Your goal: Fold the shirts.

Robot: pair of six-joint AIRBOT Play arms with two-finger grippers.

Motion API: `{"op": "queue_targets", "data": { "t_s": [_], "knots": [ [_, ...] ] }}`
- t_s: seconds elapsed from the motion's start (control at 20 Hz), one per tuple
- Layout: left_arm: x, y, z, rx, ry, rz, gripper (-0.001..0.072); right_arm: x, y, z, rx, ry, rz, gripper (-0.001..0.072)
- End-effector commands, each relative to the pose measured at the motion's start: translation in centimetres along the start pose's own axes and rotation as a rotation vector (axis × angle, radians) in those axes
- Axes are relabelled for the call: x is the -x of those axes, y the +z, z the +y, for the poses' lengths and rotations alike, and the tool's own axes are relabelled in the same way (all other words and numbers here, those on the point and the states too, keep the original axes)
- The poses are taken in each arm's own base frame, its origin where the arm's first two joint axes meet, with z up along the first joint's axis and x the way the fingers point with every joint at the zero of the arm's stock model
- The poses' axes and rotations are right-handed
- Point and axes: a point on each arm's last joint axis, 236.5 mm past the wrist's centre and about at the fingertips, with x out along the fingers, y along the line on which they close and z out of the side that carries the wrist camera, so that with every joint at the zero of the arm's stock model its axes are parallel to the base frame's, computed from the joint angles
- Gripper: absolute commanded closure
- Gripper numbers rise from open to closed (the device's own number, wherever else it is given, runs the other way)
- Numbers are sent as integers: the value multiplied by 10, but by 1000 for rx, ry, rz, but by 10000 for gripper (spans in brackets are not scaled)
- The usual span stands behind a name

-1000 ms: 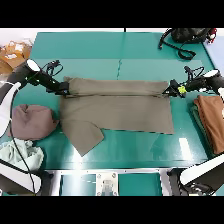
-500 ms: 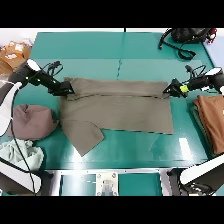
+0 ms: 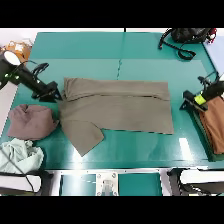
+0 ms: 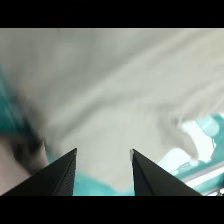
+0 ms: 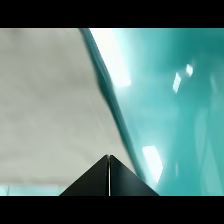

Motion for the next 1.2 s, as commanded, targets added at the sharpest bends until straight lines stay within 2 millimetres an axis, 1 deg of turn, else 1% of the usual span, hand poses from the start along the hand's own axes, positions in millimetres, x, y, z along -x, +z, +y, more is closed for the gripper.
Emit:
{"op": "queue_targets", "data": {
  "t_s": [0.0,0.05,0.1,0.15,0.2,0.25,0.3,0.35,0.45,0.55,0.6,0.65,0.7,0.75,0.8,0.85,0.9,0.95,1.0,1.05,1.15],
  "knots": [
    [-10,-60,7,89,27,-20,297,-25,-68,-23,-96,-48,-3,689],
    [-20,-76,12,116,38,-41,190,-35,-87,-25,-124,-45,-7,656],
    [-31,-88,17,128,52,-58,181,-44,-102,-28,-134,-42,-9,499],
    [-46,-101,24,128,73,-61,180,-53,-113,-31,-145,-42,-14,292],
    [-61,-111,28,128,86,-52,180,-60,-119,-32,-152,-35,-21,226],
    [-77,-120,32,136,92,-35,179,-67,-121,-29,-166,-14,-30,218],
    [-91,-126,35,152,101,-28,110,-72,-120,-22,-183,24,-35,218],
    [-103,-131,38,165,113,-27,81,-76,-116,-14,-202,66,-47,218],
    [-118,-134,42,181,130,-47,81,-79,-105,0,-242,136,-81,217],
    [-127,-123,42,188,135,-112,82,-84,-97,4,-305,165,-102,218],
    [-131,-118,39,179,128,-142,82,-87,-95,5,-327,180,-105,218],
    [-133,-112,35,175,115,-171,84,-90,-92,8,-343,197,-107,218],
    [-135,-106,28,180,91,-198,102,-92,-88,12,-356,215,-115,218],
    [-134,-98,21,199,58,-232,103,-95,-83,18,-369,235,-129,218],
    [-132,-92,15,206,29,-254,133,-96,-77,25,-383,264,-144,218],
    [-130,-89,10,191,17,-257,364,-96,-72,33,-400,294,-149,221],
    [-126,-88,6,157,13,-250,553,-94,-66,42,-402,332,-167,267],
    [-120,-86,0,124,7,-242,658,-91,-62,50,-387,363,-181,496],
    [-113,-84,-6,81,8,-230,677,-87,-59,54,-351,378,-195,679],
    [-104,-83,-10,48,15,-218,678,-84,-57,55,-319,376,-200,684],
    [-87,-83,-12,-12,55,-189,678,-78,-61,49,-265,335,-178,695]
  ]
}}
